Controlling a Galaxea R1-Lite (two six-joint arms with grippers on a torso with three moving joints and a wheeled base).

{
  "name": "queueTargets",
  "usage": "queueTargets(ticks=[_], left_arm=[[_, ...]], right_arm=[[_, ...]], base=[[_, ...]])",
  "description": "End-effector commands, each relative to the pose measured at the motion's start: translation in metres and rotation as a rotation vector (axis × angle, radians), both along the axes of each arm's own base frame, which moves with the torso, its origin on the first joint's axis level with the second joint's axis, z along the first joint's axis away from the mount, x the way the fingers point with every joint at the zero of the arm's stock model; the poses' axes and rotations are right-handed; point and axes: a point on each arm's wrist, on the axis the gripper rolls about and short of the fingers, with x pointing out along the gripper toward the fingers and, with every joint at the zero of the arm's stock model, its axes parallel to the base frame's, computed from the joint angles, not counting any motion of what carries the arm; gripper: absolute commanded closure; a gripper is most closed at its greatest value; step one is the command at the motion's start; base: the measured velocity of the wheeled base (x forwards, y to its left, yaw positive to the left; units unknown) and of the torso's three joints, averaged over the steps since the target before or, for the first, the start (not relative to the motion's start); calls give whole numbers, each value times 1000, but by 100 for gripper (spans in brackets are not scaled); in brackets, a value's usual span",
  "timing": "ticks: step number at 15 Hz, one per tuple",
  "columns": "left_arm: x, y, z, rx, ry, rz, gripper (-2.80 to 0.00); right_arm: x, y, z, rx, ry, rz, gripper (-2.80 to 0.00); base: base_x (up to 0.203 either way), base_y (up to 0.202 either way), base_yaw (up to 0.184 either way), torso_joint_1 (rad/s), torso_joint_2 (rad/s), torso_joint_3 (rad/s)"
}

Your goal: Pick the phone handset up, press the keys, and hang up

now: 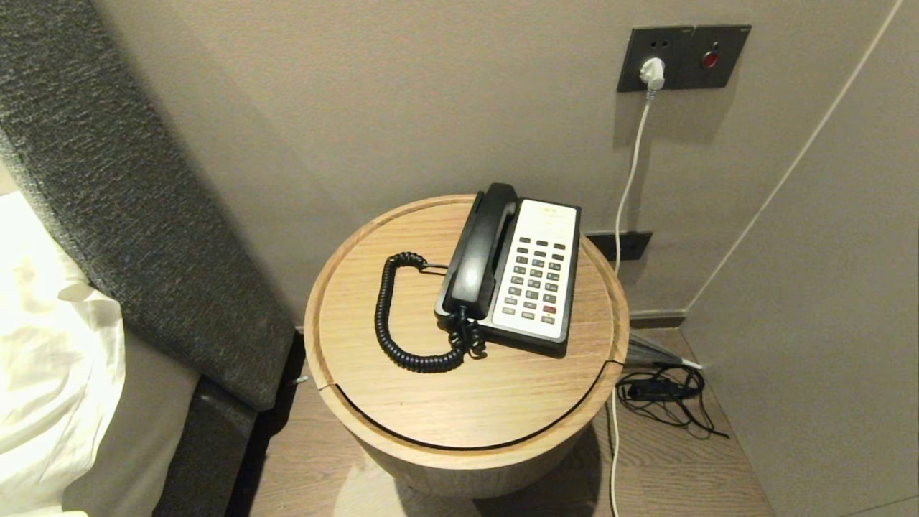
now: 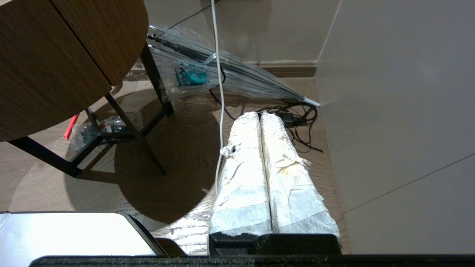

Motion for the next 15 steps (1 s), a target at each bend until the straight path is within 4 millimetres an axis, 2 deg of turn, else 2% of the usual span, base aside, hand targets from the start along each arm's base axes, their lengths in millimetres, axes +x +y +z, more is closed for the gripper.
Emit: queueTargets(ticks=[1, 15], left_arm=[[0, 0, 0, 0, 2, 0, 0], [0, 0, 0, 0, 2, 0, 0]], right_arm=[[0, 0, 0, 1, 3, 0, 0], [0, 0, 0, -3, 2, 6, 0]], base=[[0, 0, 0, 0, 0, 0], [0, 0, 0, 0, 0, 0]])
